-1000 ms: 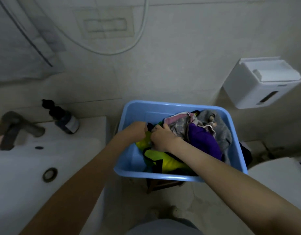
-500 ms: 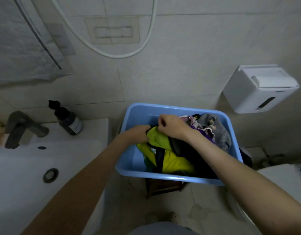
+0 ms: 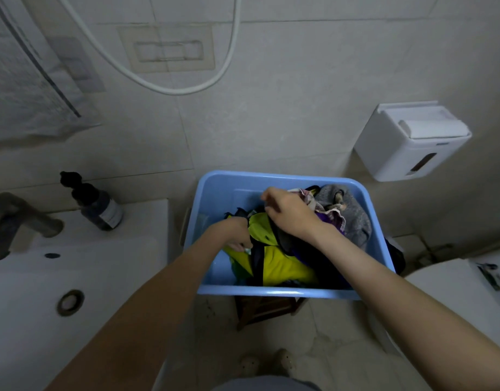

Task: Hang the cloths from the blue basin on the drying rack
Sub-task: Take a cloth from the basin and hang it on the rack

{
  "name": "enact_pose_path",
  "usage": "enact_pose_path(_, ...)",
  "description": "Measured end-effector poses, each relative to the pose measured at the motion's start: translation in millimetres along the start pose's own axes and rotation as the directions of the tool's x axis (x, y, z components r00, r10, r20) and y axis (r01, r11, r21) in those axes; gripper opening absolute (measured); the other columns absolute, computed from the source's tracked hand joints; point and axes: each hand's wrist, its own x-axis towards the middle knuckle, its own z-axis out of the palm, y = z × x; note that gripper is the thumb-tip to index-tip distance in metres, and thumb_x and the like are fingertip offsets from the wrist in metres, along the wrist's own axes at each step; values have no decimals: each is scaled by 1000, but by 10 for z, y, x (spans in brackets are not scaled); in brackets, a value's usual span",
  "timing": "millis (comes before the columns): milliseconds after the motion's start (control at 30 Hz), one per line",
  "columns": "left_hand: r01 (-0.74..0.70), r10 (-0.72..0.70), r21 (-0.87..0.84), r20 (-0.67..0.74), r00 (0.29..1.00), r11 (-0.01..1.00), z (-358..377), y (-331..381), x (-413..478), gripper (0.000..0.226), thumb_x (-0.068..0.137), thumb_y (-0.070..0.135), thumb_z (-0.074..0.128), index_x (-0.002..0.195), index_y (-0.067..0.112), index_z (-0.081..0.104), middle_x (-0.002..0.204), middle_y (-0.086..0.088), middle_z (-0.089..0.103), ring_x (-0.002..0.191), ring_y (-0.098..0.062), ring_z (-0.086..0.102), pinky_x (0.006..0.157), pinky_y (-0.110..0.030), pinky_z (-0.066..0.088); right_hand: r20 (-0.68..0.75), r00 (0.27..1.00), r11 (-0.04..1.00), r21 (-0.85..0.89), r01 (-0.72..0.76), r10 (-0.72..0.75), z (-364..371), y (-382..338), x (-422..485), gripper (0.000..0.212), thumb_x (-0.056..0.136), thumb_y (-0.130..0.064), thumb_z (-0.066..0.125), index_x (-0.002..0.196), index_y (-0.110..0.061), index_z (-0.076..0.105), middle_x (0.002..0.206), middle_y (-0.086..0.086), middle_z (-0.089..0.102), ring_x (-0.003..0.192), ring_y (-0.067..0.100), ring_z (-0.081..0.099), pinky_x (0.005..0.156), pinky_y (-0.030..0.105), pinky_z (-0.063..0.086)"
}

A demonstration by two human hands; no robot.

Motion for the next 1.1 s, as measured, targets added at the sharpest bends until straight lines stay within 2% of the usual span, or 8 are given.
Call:
enact_pose_path(133,-67,77,118,-81,994,991,-61,57,-3,22,76,1,57,57,8,48,60,-12,55,62,-25,53,58,-30,44,-1,1000,1000,14,27,-27,2,-7,-36,23,88,-3,53,110,-5,57,107,13,62,98,26,58,85,29,43)
enact_pose_path(333,-241,266,185,-122,956,953,-322,245,-407,32,79,0,57,56,8,38,53,-5,36,53,-18,32,50,-29,24,14,998,992,112,52,-53,-99,-153,-32,35,80,9,44,106,-7,60,108,10,63,95,17,59,84,22,43)
enact_pose_path(433,-315,331,120,-155,931,942,-425,296,-615,8,82,0,60,87,2,55,76,-15,49,70,-23,44,54,-28,29,71,997,976,217,-1,-15,-196,-257,-51,45,78,12,40,101,-22,60,89,-9,61,66,-10,51,61,7,36)
enact_pose_path(533,-387,376,-20,-201,905,922,-552,288,-776,23,84,-1,62,102,9,52,75,-7,50,65,-18,47,58,-25,35,125,992,974,222,-49,21,-286,-304,-45,45,82,8,43,107,-25,60,75,-22,51,57,-13,47,56,5,36)
enact_pose_path(733,-505,427,-230,-314,848,832,-817,218,-944,29,86,-6,60,113,2,56,68,0,44,49,-1,46,49,-9,36,166,986,919,383,-93,30,-366,-350,-96,15,91,-4,53,84,-15,61,74,-11,58,62,-9,51,66,9,39)
enact_pose_path(933,-696,575,-397,-393,718,598,-949,278,-1166,29,89,-10,52,108,11,56,77,-10,48,66,-9,54,63,-14,45,179,984,802,589,-102,-6,-407,-495,-245,19,98,-7,48,114,-1,56,94,14,63,70,-6,60,66,11,47)
enact_pose_path(1033,-711,596,-379,-387,703,592,-967,314,-1192,31,90,-7,52,110,16,56,80,-10,45,70,-13,50,67,-17,44,222,973,731,674,-108,-61,-421,-524,-294,33,94,-9,54,124,-23,57,125,21,59,114,22,60,103,41,45)
enact_pose_path(1100,-701,592,-369,-375,713,610,-923,339,-1183,30,90,-4,54,111,18,57,68,-1,45,65,-9,49,64,-18,42,202,975,734,675,-74,-88,-408,-512,-324,38,89,-18,60,125,-26,58,128,39,43,121,51,42,107,62,28)
